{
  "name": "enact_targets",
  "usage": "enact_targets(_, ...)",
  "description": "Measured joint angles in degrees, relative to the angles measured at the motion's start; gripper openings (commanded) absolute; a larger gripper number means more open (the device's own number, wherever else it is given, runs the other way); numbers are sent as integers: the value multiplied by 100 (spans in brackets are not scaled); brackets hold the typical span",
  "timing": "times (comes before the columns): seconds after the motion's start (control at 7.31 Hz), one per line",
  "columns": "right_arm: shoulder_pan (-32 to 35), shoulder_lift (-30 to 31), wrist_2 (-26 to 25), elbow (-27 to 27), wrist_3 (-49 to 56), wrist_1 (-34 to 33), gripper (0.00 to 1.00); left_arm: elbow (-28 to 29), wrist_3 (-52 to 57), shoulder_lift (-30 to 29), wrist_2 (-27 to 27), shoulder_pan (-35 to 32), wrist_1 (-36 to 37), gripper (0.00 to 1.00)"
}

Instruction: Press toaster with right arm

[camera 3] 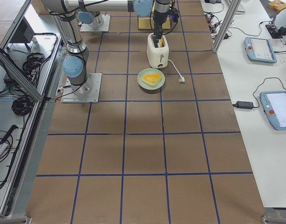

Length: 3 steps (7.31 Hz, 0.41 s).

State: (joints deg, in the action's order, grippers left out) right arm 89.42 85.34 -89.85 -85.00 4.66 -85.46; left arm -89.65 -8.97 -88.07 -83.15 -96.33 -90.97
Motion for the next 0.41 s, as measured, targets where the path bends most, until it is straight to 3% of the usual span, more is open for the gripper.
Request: enact_targets(0.41, 8, 53, 10, -26, 0, 7, 76, 0, 0, 0, 0, 0, 0, 100)
